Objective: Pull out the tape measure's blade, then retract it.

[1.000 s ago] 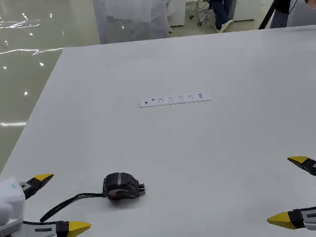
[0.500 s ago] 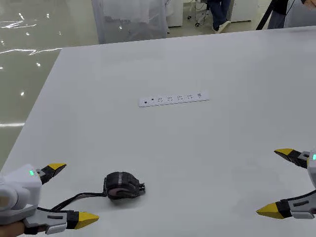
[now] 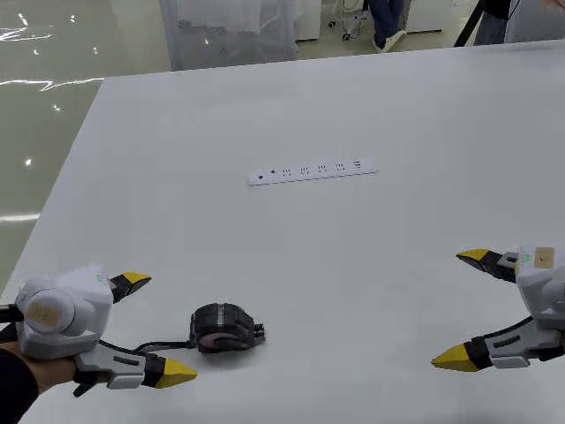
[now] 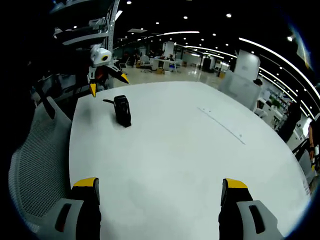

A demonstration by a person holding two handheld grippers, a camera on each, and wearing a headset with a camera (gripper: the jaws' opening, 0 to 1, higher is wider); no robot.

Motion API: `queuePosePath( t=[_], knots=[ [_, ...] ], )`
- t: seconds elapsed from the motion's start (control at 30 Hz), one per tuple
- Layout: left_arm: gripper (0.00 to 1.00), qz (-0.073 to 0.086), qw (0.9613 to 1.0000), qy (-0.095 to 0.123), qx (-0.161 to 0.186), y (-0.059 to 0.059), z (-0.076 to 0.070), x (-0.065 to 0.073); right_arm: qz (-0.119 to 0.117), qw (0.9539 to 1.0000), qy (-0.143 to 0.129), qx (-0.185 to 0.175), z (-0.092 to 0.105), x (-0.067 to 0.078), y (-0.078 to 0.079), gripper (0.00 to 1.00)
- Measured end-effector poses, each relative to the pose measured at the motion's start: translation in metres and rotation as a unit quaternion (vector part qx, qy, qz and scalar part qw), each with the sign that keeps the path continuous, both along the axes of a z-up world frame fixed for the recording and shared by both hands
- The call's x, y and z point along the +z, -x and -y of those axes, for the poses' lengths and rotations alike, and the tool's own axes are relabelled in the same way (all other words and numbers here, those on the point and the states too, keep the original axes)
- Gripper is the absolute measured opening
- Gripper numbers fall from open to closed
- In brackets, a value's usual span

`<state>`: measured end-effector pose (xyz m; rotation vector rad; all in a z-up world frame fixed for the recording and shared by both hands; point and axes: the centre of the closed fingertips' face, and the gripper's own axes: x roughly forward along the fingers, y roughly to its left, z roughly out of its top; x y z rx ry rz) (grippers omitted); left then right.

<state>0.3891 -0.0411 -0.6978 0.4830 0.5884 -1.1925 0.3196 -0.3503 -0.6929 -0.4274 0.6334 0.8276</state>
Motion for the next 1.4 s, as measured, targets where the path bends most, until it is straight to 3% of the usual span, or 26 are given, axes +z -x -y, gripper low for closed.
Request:
queuePosePath(
  t=[0.03,0.07,0.1,0.13,0.2,0.23,0.27,0.3,0.33,0.37,0.4,0.43,0.47,0.53,0.57,0.67,0.77,0.87,0.93,1.03,1.23,1.4],
  knots=[
    [0.95,0.002,1.0,-0.006,-0.007,0.0,0.001,-0.002,0.008,1.0,-0.004,0.004,-0.003,0.003,-0.004,0.99],
    [0.94,-0.027,0.9995,-0.001,-0.015,0.006,0.006,-0.004,0.0,0.9999,-0.014,0.006,-0.008,0.005,-0.006,0.99],
    [0.93,-0.01,0.9999,0.003,-0.011,0.0,0.008,-0.002,0.003,0.9998,-0.018,0.003,-0.01,0.007,-0.011,0.99],
    [0.92,-0.015,0.9998,0.003,-0.014,0.001,0.011,-0.002,0.012,0.9999,0.001,0.011,-0.011,0.008,-0.016,0.99],
    [0.94,-0.014,0.9997,0.007,-0.016,-0.001,0.014,-0.001,0.012,0.9998,-0.015,0.008,-0.018,0.013,-0.021,0.99],
    [0.93,-0.022,0.9996,0.007,-0.018,0.001,0.015,-0.003,0.015,0.9998,-0.009,0.013,-0.023,0.013,-0.024,0.99],
    [0.93,-0.017,0.9996,0.006,-0.02,0.0,0.016,-0.004,0.018,0.9996,0.0,0.02,-0.025,0.013,-0.025,0.99],
    [0.9,-0.03,0.9992,-0.004,-0.026,0.003,0.016,-0.008,0.014,0.9997,-0.008,0.021,-0.03,0.013,-0.027,0.99],
    [0.9,-0.02,0.9994,-0.004,-0.026,-0.001,0.017,-0.01,0.015,0.9996,-0.006,0.022,-0.032,0.012,-0.028,0.99],
    [0.91,-0.021,0.9994,-0.003,-0.029,-0.001,0.017,-0.012,0.019,0.9994,0.0,0.029,-0.034,0.011,-0.029,0.99],
    [0.88,-0.028,0.9989,-0.016,-0.033,0.001,0.015,-0.017,0.012,0.9993,-0.004,0.034,-0.039,0.008,-0.029,0.99],
    [0.91,-0.013,0.9989,-0.018,-0.04,0.001,0.017,-0.017,0.01,0.9993,-0.001,0.037,-0.042,0.006,-0.029,0.99],
    [0.89,-0.025,0.9985,-0.022,-0.043,0.005,0.018,-0.019,0.016,0.9987,0.005,0.048,-0.048,0.008,-0.029,0.99],
    [0.89,-0.012,0.9987,-0.02,-0.045,0.002,0.02,-0.019,0.009,0.9987,0.0,0.049,-0.055,0.007,-0.03,0.98],
    [0.86,-0.018,0.9986,-0.024,-0.044,0.001,0.02,-0.023,0.01,0.9983,0.002,0.057,-0.06,0.005,-0.031,0.98],
    [0.78,-0.012,0.9982,-0.031,-0.051,-0.002,0.023,-0.028,0.007,0.9977,0.001,0.067,-0.071,0.0,-0.04,0.97],
    [0.71,-0.011,0.9973,-0.04,-0.061,-0.003,0.029,-0.032,0.012,0.9966,-0.008,0.082,-0.093,0.005,-0.05,0.93],
    [0.69,-0.017,0.9959,-0.049,-0.074,0.0,0.037,-0.038,0.014,0.9941,-0.006,0.107,-0.113,0.002,-0.056,0.91],
    [0.66,-0.012,0.9954,-0.052,-0.08,0.0,0.04,-0.039,0.011,0.9939,-0.01,0.109,-0.121,0.002,-0.058,0.9],
    [0.59,-0.015,0.9941,-0.062,-0.088,0.001,0.043,-0.044,0.013,0.9899,0.011,0.141,-0.13,-0.005,-0.057,0.84],
    [0.56,-0.015,0.992,-0.081,-0.095,-0.002,0.048,-0.052,0.002,0.9868,0.01,0.162,-0.15,-0.015,-0.059,0.77],
    [0.47,-0.017,0.99,-0.092,-0.106,-0.002,0.055,-0.056,-0.013,0.9835,0.001,0.181,-0.168,-0.021,-0.059,0.63]
  ],
)
